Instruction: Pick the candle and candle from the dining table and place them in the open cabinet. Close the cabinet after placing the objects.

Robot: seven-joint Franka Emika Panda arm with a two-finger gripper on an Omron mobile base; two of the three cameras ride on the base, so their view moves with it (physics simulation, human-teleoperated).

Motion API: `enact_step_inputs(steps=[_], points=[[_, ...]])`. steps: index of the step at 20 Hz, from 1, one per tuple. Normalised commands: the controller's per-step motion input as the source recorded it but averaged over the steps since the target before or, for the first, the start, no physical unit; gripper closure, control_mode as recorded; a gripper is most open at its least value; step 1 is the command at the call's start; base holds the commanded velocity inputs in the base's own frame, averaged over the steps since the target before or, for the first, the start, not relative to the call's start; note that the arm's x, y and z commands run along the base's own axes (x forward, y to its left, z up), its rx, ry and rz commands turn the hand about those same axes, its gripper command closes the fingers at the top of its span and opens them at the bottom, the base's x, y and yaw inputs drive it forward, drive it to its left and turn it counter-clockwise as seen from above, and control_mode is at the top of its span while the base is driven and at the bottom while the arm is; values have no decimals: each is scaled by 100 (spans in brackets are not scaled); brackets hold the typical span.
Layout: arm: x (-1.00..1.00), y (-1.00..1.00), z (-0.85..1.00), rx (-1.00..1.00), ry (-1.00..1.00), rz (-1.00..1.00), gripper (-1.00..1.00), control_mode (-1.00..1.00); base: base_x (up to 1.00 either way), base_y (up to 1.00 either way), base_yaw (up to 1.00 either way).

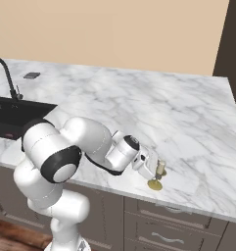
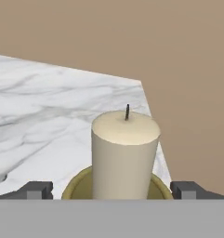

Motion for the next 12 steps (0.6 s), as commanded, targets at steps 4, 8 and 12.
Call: enact_step_inputs(steps=[4,8,12], points=[[0,-8,-10,1,0,0,100,-100,0,0,0],[0,-4,-9,0,0,1,100,-100,0,0,0],[-3,6,4,1,0,6,100,-100,0,0,0]])
